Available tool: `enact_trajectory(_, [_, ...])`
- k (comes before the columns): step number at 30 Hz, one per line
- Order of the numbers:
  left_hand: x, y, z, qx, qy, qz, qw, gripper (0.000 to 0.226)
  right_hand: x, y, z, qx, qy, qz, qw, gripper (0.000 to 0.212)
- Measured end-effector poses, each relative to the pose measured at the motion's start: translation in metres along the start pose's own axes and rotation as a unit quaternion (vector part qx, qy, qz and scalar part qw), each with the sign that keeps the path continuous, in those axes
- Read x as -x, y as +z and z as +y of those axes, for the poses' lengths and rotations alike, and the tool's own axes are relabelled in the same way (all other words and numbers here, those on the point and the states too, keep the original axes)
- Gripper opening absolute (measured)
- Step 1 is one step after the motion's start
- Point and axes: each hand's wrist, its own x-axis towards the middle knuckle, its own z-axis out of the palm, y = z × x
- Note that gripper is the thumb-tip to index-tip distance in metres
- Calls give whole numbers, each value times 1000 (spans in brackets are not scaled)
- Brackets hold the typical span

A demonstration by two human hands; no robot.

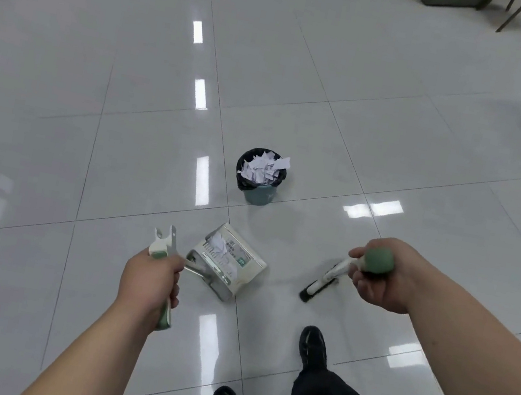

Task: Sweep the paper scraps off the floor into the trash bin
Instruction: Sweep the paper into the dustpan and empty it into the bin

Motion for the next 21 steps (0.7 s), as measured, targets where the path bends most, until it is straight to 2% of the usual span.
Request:
enact_trajectory(3, [1,12,33,13,21,24,999,16,-24,-4,-26,-48,-14,-8,999,11])
enact_trajectory(6, [1,31,64,22,42,53,998,14,-48,-10,-56,-44,-21,-29,998,10])
enact_trajectory(10, [2,66,106,27,67,82,994,14,-66,-20,-116,-16,-51,-46,998,13])
enact_trajectory(15, [-2,122,152,23,97,125,987,12,-77,-31,-178,49,-46,-78,995,24])
enact_trajectory(19, [-14,171,170,-48,131,139,980,13,-89,-46,-199,75,-46,-90,992,20])
enact_trajectory(21, [-20,194,172,-115,156,123,973,29,-96,-54,-204,81,-47,-94,991,17])
